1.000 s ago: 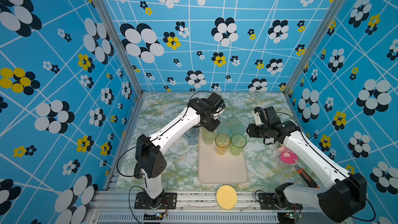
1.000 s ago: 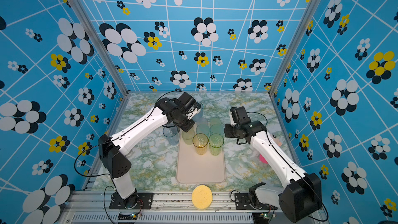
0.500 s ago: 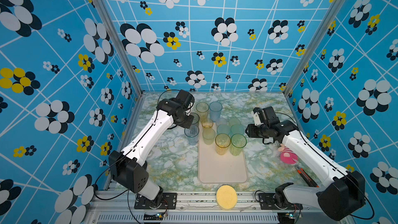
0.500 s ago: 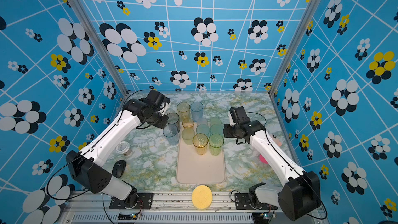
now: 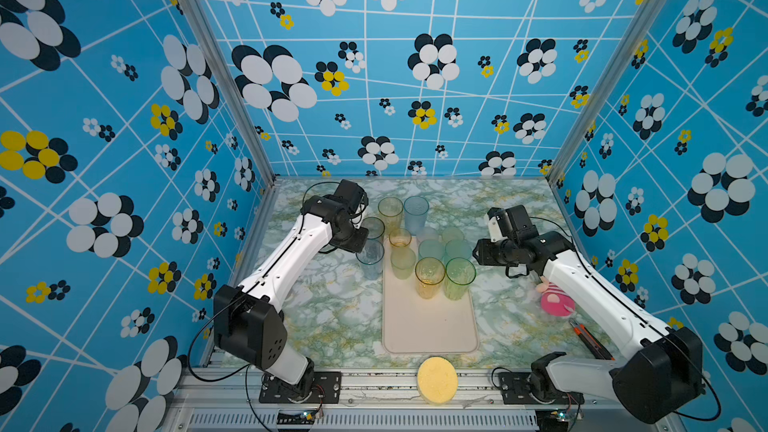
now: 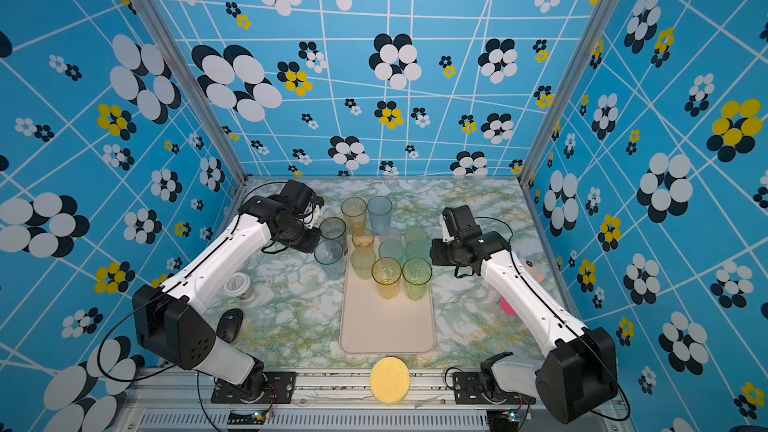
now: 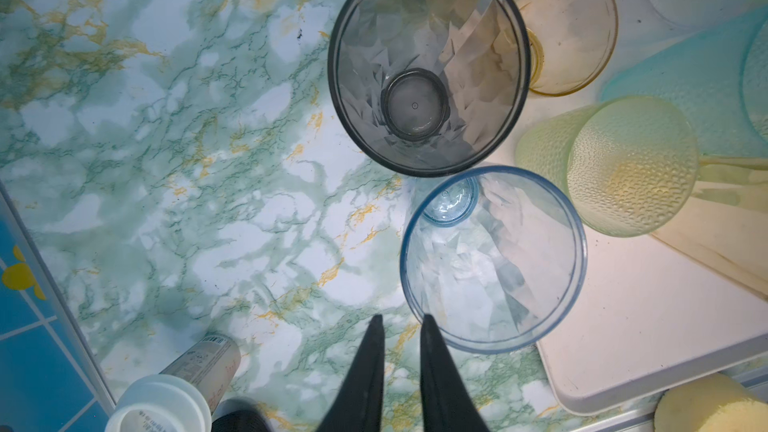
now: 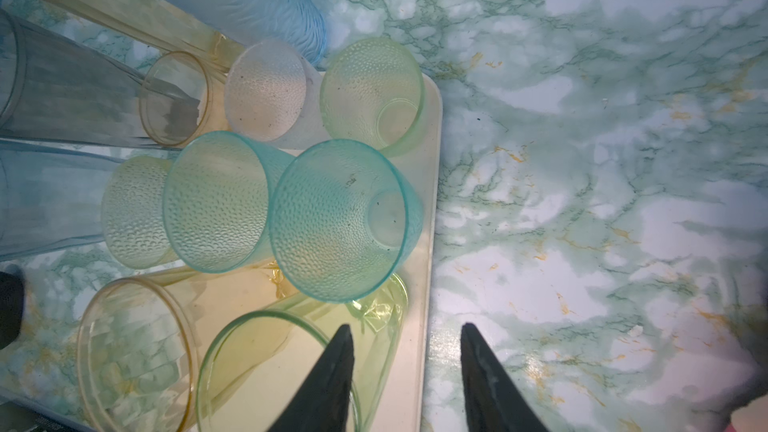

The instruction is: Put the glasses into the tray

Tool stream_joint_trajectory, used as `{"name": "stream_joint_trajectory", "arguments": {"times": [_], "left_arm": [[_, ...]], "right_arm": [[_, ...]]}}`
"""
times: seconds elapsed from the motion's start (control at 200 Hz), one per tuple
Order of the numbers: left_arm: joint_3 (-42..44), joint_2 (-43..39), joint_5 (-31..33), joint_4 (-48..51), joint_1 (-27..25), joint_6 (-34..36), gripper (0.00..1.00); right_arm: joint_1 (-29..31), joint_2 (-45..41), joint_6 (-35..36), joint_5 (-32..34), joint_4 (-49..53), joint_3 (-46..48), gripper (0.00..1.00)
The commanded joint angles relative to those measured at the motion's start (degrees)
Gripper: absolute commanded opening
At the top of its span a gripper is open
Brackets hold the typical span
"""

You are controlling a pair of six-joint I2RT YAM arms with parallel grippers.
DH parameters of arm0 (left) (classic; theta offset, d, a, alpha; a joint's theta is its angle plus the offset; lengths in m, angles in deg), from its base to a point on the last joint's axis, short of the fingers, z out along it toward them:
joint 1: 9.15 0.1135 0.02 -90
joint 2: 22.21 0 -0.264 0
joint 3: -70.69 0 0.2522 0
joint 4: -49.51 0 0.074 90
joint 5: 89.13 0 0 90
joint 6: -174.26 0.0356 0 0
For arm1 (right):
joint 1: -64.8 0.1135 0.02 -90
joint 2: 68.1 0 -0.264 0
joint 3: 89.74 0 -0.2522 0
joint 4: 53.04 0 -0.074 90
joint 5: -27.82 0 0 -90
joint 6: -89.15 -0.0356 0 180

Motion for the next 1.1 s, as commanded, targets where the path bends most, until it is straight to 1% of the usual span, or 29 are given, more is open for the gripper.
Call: {"name": "stream_joint_trajectory", "arguments": {"times": [0.0, 0.475, 1.095], "left_arm": [[1.34, 1.16, -1.77, -1.27, 0.69, -0.63, 0.19], [1.80, 3.18, -2.12, -1.67, 1.34, -0.46, 0.17], [1.74, 4.81, -1.92, -1.33, 1.35, -0.27, 0.17]], "right_arm": [[0.71, 0.69, -0.53, -0.53, 0.88, -1.85, 0.45], [0.76, 1.49, -0.27, -0.46, 0.67, -1.96, 0.45], [0.76, 1.94, -0.18, -0.45, 0.18, -1.32, 0.45]]}}
